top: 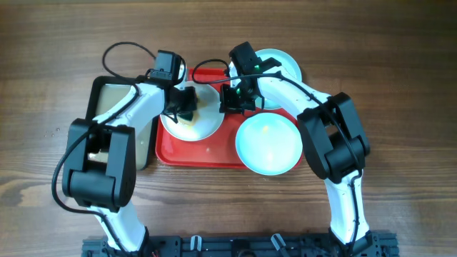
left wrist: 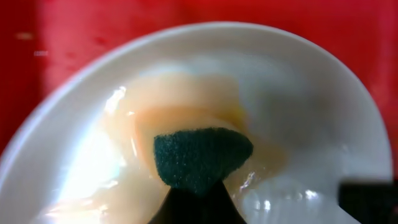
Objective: Clean dirty plates on tray and stack at the side
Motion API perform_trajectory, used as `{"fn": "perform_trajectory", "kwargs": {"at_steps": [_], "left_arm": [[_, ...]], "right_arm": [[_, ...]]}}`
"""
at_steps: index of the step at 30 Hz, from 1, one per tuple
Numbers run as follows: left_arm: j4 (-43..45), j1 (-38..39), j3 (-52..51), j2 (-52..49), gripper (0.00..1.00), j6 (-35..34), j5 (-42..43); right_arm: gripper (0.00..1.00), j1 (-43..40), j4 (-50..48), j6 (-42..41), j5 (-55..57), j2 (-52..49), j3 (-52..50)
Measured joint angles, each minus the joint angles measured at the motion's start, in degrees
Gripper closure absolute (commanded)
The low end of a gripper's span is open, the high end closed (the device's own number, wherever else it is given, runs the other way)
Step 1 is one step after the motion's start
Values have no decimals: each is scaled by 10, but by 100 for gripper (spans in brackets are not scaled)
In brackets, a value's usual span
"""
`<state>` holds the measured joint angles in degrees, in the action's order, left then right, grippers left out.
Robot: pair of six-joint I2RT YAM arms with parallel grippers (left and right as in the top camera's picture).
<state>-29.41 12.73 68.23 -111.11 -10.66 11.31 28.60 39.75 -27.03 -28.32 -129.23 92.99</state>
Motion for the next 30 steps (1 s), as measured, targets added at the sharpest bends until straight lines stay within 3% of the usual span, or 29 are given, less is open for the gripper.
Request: {"fn": "perform_trajectory", "kwargs": {"at_steps": [4,7,13,18,21,28,30], "left_arm": [[-50,30,4,-4,96,63,68],[-81,38,8,-4,96,78,63],[-105,37,12,7,96,-148,-156],[-101,37,16,2,96,-195,-250],[-70,35,18,-1,96,-164,-238],[-25,28,22,-5,96,-94,-116],[-31,24,27,-8,96,-47,-64]], "right_arm": [[96,0,0,3,-4,0,0],[96,0,0,9,-17,-1,-3],[96,14,-21,10,-36,-7,-4],[96,14,-14,0,-35,-7,-4],[96,12,-3,-17,-20,-7,2],[96,-2,92,-24,65,-2,31],[96,-2,115,-10,82,2,31]]}}
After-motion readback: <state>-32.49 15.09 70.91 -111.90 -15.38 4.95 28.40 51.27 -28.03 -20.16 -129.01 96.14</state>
